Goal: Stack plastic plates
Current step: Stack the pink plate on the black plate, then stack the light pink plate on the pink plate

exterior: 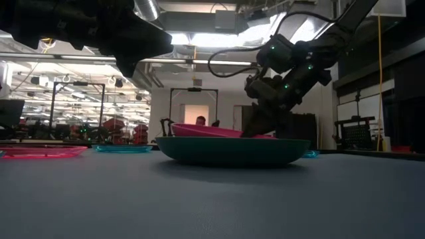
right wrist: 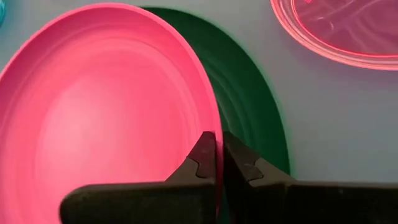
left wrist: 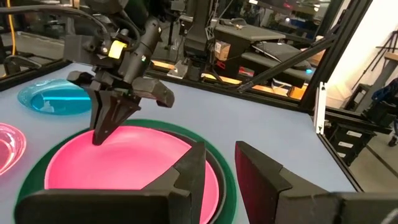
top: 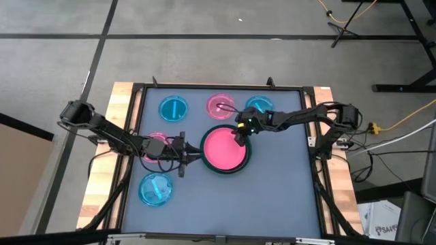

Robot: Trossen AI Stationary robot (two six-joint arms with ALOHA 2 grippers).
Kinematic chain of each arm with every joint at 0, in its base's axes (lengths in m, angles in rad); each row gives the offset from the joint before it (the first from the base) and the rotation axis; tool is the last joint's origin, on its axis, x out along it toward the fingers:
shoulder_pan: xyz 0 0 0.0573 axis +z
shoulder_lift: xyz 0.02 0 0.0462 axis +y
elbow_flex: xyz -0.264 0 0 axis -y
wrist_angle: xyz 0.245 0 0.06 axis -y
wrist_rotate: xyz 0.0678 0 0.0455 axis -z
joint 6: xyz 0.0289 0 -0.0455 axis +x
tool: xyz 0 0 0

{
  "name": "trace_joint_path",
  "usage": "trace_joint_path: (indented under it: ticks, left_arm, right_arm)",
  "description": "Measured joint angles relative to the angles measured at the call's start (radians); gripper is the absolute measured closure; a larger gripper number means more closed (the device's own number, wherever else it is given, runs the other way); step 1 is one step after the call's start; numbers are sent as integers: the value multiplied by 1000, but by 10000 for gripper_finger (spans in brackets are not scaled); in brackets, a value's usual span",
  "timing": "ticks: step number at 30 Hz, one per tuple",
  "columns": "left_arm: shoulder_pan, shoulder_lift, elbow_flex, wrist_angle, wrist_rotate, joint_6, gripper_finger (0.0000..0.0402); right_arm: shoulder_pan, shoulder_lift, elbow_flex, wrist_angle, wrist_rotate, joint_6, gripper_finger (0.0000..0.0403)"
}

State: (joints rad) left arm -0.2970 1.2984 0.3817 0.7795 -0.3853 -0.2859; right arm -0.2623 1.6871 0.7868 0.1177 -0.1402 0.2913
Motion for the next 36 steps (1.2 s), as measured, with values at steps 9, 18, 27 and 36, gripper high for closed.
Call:
trace_joint_path:
  ticks: [9, 18, 27, 36]
  left_arm:
    - [0, 0, 0, 0, -9, 0, 319]
    - [0, 0, 0, 0, -9, 0, 319]
    - [0, 0, 0, 0, -10, 0, 319]
    - [1, 0, -1, 0, -2, -13, 319]
  right_arm:
    - [0, 0, 0, -3, 6, -9, 402]
    - [0, 0, 0, -9, 30, -37, 356]
    - [0, -31, 71, -111, 15, -147, 291]
    - [105, -268, 46, -240, 41, -196, 295]
